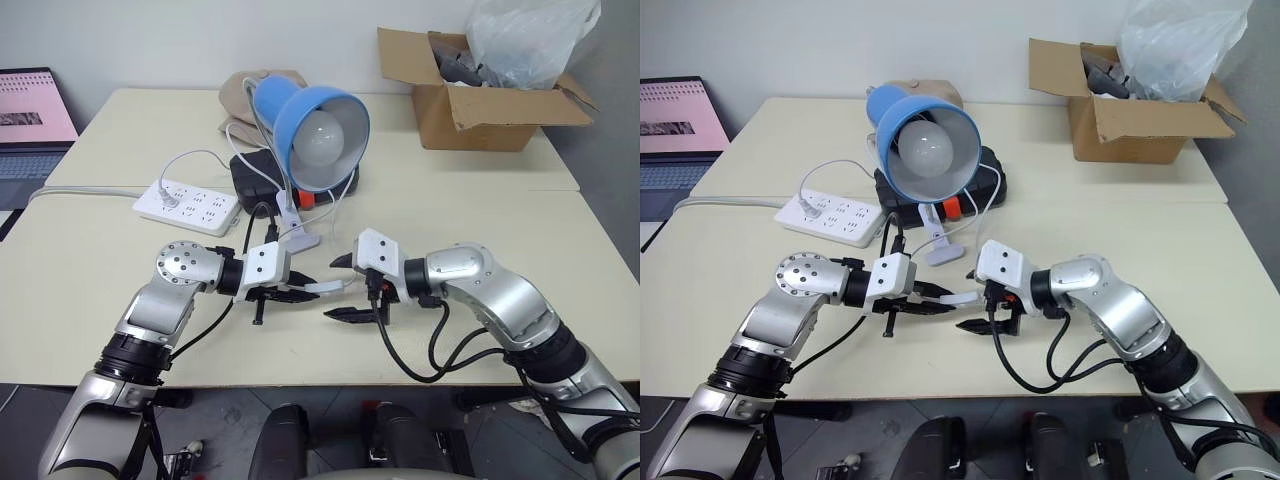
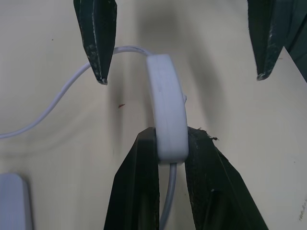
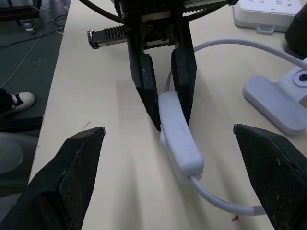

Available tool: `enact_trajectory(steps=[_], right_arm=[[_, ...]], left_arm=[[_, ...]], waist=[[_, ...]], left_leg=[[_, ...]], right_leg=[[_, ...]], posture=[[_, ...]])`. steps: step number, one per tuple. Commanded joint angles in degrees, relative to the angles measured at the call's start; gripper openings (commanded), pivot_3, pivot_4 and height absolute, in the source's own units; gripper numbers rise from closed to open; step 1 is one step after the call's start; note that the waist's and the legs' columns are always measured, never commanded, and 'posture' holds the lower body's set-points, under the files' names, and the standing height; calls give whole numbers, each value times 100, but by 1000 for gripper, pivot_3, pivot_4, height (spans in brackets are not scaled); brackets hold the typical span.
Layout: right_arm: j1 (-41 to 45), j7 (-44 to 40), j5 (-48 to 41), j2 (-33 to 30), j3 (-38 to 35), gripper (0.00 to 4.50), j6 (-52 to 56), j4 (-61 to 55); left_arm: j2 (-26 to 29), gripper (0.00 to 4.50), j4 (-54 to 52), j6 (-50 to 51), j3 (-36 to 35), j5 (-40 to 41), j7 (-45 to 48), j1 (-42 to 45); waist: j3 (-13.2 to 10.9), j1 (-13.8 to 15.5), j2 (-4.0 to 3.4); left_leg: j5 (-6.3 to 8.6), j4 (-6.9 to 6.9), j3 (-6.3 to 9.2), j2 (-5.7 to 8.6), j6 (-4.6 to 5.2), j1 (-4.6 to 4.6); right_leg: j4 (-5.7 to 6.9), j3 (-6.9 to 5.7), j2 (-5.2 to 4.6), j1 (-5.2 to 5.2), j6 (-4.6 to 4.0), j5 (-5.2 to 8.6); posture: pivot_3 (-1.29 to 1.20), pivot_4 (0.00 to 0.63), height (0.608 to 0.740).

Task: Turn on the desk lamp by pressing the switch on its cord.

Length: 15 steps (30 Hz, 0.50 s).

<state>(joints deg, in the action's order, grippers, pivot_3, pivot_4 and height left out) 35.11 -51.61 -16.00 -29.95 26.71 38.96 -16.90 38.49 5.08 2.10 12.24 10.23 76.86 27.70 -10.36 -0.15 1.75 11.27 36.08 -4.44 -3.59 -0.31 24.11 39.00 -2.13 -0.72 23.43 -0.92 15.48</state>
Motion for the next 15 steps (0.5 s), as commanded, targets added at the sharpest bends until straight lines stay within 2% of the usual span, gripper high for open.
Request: enact_trajectory(steps=[1,7,10,15], right_arm=[[66,-31,149,73,-2,4500,-204,18],[63,-65,315,192,56,4500,-338,203],[68,-100,417,234,98,3986,-437,294],[55,-169,591,232,175,2789,-628,385]], left_arm=[[-13,404,-200,-6,-18,62,-35,-8],[-30,404,-253,6,3,61,-48,-33],[-29,404,-278,18,0,64,-51,-42],[0,404,-323,0,8,43,-32,-61]], waist=[[0,0,0],[0,0,0],[0,0,0],[0,0,0]], left_leg=[[0,0,0,0,0,0],[0,0,1,0,0,-1],[0,0,0,0,0,0],[0,0,0,0,0,0]], right_leg=[[0,0,0,0,0,0],[1,-1,0,0,0,0],[1,0,0,0,0,0],[1,-1,0,0,0,0]], posture=[[0,150,740],[0,150,740],[0,150,740],[0,150,740]])
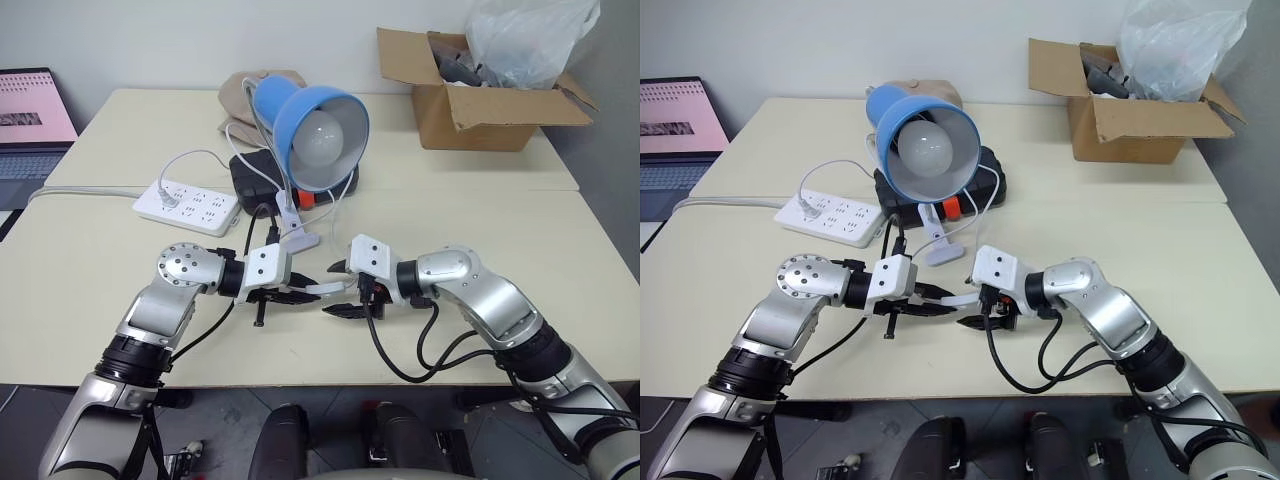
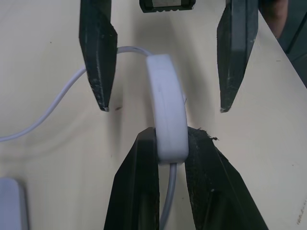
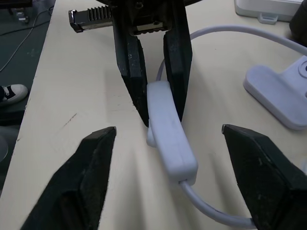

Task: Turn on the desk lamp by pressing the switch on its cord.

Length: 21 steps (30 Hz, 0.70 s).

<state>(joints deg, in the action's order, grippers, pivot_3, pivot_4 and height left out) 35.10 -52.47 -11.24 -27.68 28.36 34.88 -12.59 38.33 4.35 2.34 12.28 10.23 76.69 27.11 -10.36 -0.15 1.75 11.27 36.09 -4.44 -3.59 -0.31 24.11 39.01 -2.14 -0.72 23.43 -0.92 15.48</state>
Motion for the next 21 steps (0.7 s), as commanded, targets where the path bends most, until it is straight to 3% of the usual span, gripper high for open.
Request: enact_trajectory(steps=[1,10,21], right_arm=[[54,-104,146,0,15,2585,-258,-24],[44,-382,409,-113,41,730,-678,149],[67,-498,359,64,-71,526,-698,185]], left_arm=[[22,404,-247,-35,4,34,-12,2],[17,404,-181,-48,-23,15,-18,91],[17,404,-234,-68,5,12,10,97]], waist=[[0,0,0],[0,0,0],[0,0,0]], left_leg=[[0,0,0,0,0,0],[0,0,0,0,0,0],[0,0,-1,-1,0,0]], right_leg=[[0,0,0,0,0,0],[0,0,1,0,0,0],[1,1,2,0,0,0]], posture=[[0,150,740],[0,150,740],[0,150,740]])
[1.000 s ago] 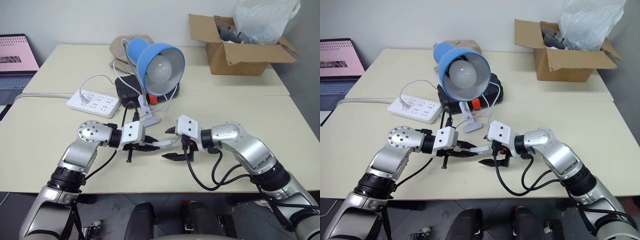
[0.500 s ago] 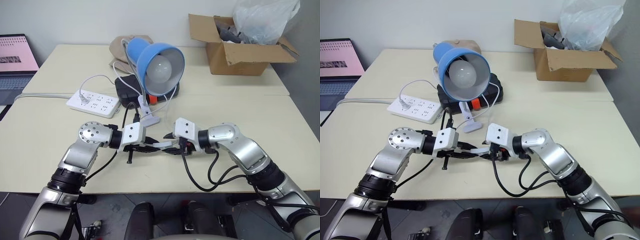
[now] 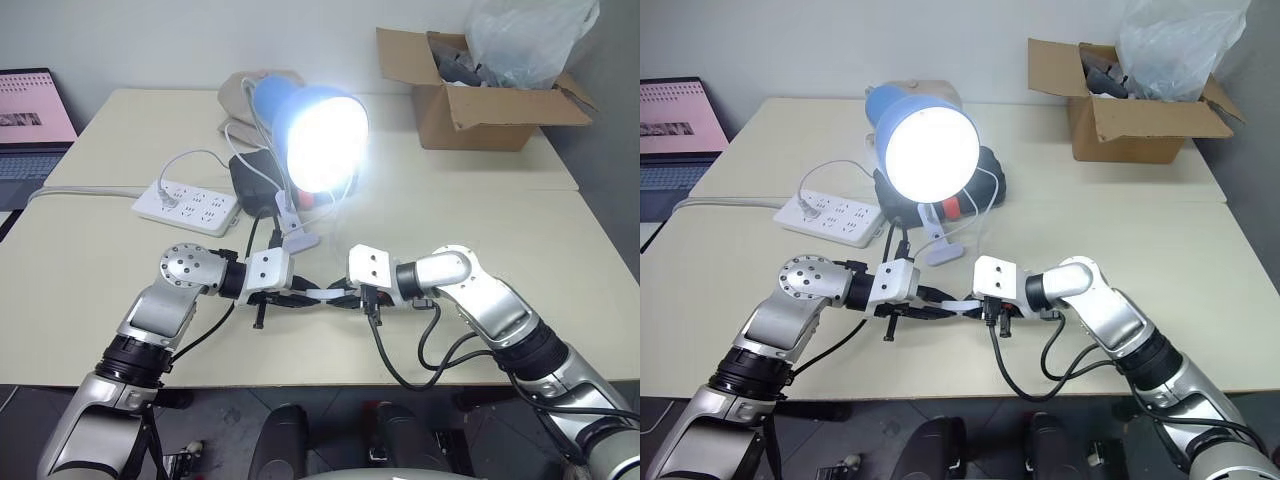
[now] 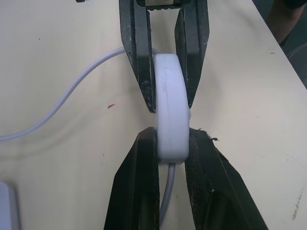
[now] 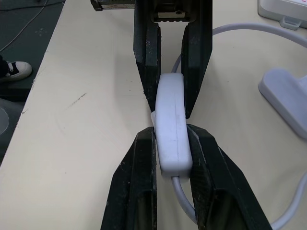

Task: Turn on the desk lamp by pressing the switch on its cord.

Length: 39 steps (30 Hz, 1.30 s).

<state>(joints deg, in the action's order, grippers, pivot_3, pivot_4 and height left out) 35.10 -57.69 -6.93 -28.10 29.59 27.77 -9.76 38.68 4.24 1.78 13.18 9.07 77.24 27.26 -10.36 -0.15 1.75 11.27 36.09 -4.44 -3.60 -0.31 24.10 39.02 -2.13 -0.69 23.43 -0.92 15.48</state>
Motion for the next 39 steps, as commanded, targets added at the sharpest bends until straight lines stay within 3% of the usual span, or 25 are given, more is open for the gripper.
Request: enact_trajectory(steps=[1,2,9,17,23,30,34,39], right_arm=[[58,-1,-110,117,-212,876,21,-103],[51,-23,-133,124,-227,1237,27,-106],[19,-155,-175,86,-322,2581,-50,-136],[52,-428,-458,-87,-559,4448,103,-487],[-47,-452,-903,-632,-1243,4500,683,-1109],[-909,-65,-928,-1485,-2055,4500,972,-1770],[-1434,178,-1249,-1630,-2512,4500,1376,-2291],[-1670,474,-1350,-1627,-2576,4500,1590,-2628]], left_arm=[[-19,404,-227,-19,-80,124,-40,85],[-19,404,-230,-24,-78,122,-35,86],[33,404,-284,-140,-26,66,29,75],[39,404,-217,-192,4,6,23,56],[-102,404,128,-104,23,-34,-82,193],[-548,404,1147,-359,222,-584,-642,592],[-769,404,1491,-311,310,-694,-708,786],[-889,404,1720,-349,351,-670,-553,919]], waist=[[0,0,0],[0,0,0],[0,1,0],[0,1,0],[0,4,0],[2,46,3],[2,16,3],[2,-12,3]], left_leg=[[0,0,0,0,0,0],[0,0,0,0,0,0],[0,0,0,0,0,0],[0,0,0,0,0,0],[0,1,1,-1,0,0],[0,2,2,4,0,1],[0,2,2,3,0,4],[0,1,12,-2,0,0]], right_leg=[[0,0,0,0,0,0],[0,0,0,0,0,0],[1,0,1,0,0,0],[1,0,1,0,0,0],[1,-1,0,-1,0,0],[-2,-1,-2,-3,0,0],[-3,0,-1,-1,0,0],[1,-2,9,-1,0,0]], posture=[[0,150,740],[0,150,740],[0,150,740],[0,150,740],[0,150,740],[0,150,740],[0,150,740],[0,150,740]])
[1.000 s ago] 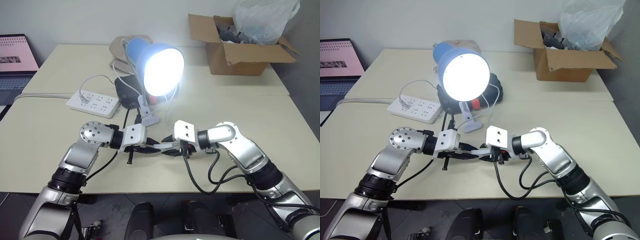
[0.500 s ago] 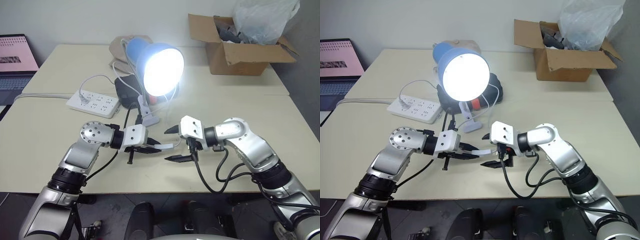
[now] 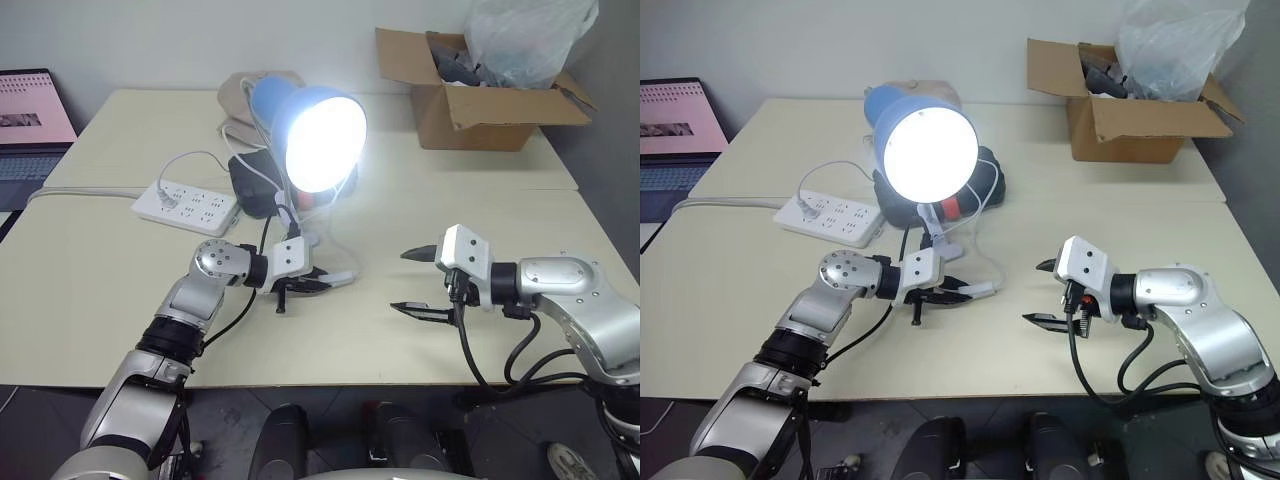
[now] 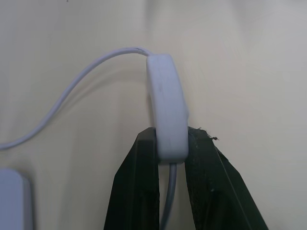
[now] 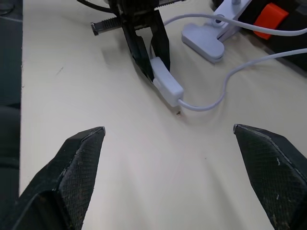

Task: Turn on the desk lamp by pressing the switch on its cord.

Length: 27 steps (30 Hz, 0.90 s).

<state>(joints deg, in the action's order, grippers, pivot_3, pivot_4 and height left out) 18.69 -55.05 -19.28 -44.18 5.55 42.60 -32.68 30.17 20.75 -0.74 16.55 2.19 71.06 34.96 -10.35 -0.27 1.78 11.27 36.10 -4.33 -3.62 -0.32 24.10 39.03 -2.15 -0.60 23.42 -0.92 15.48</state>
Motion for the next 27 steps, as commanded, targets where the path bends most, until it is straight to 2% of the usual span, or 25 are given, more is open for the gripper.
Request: enact_trajectory(steps=[1,2,4,11,12,13,18,22,27], right_arm=[[-52,268,-131,-11,-172,4500,146,-380],[-71,305,-140,-17,-175,4500,160,-408],[-106,363,-154,-45,-185,4500,174,-443],[-152,440,-169,-119,-153,4500,87,-379],[-156,430,-168,-133,-142,4500,62,-348],[-159,414,-162,-148,-135,4500,30,-310],[-80,378,-142,-165,-168,4500,-142,-51],[-101,323,-175,-196,-313,4500,-379,164],[-339,36,-143,-368,-517,4500,-1006,400]], left_arm=[[-60,754,162,-200,22,-47,19,205],[-71,1112,207,-225,25,-66,24,243],[-83,1317,270,-286,27,-83,21,294],[-68,2678,192,-461,-102,-15,-72,326],[15,3015,-6,-428,-196,92,-33,267],[115,3136,-218,-366,-287,202,15,204],[821,3136,-1440,267,-748,813,334,-281],[1683,3136,-2441,977,-1408,1023,163,-1129],[2058,3136,-3324,1658,-2354,1381,-365,-2113]], waist=[[0,0,0],[0,3,0],[0,14,0],[0,16,0],[0,16,0],[0,14,1],[0,-31,0],[0,-64,-2],[0,-51,-1]], left_leg=[[0,0,2,0,0,0],[0,1,2,0,0,0],[0,2,5,2,0,1],[0,2,3,4,0,5],[0,2,5,4,0,5],[0,2,6,3,0,5],[0,1,5,-2,0,3],[0,-2,5,-5,-1,-2],[0,-1,5,-2,-1,-7]], right_leg=[[0,-1,1,0,0,0],[0,-1,1,-1,0,0],[0,-2,1,-2,0,0],[-5,1,0,-2,1,0],[-5,-1,1,-2,1,0],[-5,-2,1,-2,1,0],[-4,2,2,-2,1,0],[-3,3,3,-3,-1,1],[-5,-1,-5,-10,-1,1]], posture=[[0,150,740],[0,150,740],[0,150,740],[0,150,740],[0,150,740],[0,150,740],[0,150,740],[0,150,740],[0,150,740]])
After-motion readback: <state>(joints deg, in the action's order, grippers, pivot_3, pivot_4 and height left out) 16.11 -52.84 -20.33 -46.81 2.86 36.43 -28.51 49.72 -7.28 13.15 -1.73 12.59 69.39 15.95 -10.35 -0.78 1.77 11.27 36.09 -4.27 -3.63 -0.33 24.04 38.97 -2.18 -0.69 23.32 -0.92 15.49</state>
